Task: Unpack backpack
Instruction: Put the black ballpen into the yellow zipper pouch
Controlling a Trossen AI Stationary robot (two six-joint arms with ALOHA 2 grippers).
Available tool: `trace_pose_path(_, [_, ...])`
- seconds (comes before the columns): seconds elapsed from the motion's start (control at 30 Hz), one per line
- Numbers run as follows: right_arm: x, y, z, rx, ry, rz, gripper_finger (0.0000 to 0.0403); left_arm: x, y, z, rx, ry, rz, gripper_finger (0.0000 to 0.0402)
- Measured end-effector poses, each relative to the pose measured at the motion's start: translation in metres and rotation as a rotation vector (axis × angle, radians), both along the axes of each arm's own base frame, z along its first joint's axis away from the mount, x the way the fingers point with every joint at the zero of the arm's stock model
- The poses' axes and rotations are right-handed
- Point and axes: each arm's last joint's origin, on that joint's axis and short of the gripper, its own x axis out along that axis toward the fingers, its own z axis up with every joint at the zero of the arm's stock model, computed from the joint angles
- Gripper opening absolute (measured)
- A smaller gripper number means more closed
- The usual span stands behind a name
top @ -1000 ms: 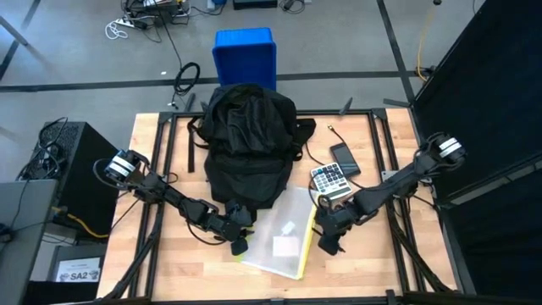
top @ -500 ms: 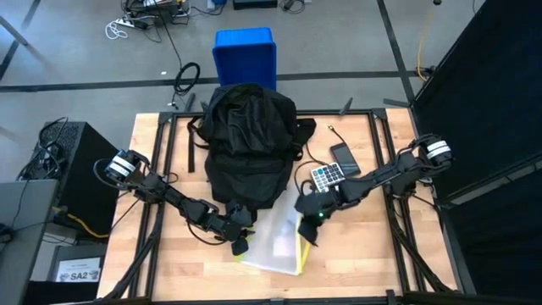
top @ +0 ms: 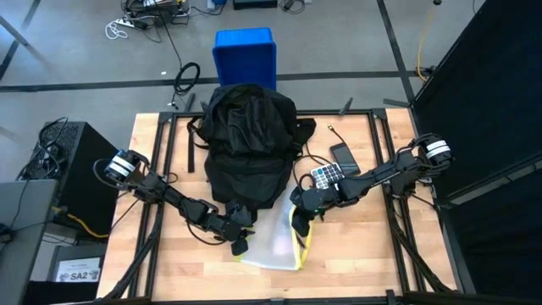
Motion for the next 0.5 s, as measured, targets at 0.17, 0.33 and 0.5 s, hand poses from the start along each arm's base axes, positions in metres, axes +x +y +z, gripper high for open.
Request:
trace_pose_path(0.17, [-0.001,0.001,0.000,0.061,0.024,0.104,0.0190,0.000,0.000,0.000,0.000,0.000,0.000,0.0087])
trace_pose_path(0.33, [-0.015,0.002,0.003,0.189,0.173,0.169,0.0217,0.000,0.000,0.000,0.000,0.001,0.000,0.0087])
trace_pose_path(0.5, [-0.041,0.003,0.017,0.142,0.294,0.138,0.0195,0.000,0.000,0.000,0.000,0.001,0.000,0.0087])
